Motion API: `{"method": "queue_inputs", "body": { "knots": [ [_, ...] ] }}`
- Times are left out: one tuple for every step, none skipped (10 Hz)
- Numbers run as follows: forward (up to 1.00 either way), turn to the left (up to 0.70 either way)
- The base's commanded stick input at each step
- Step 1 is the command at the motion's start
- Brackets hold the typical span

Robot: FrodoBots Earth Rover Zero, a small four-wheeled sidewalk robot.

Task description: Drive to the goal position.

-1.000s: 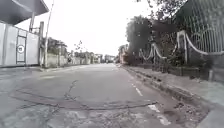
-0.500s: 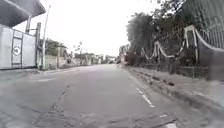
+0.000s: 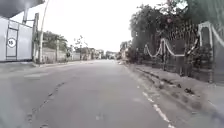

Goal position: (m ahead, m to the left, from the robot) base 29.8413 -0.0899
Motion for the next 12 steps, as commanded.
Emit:
{"method": "queue_inputs", "body": {
  "knots": [
    [1.00, 0.00],
    [1.00, 0.00],
    [1.00, 0.00],
    [1.00, 0.00],
    [1.00, 0.00],
    [1.00, 0.00],
    [1.00, 0.00],
    [1.00, 0.00],
    [1.00, 0.00],
    [1.00, 0.00],
    [1.00, 0.00],
    [1.00, -0.06]
  ]
}}
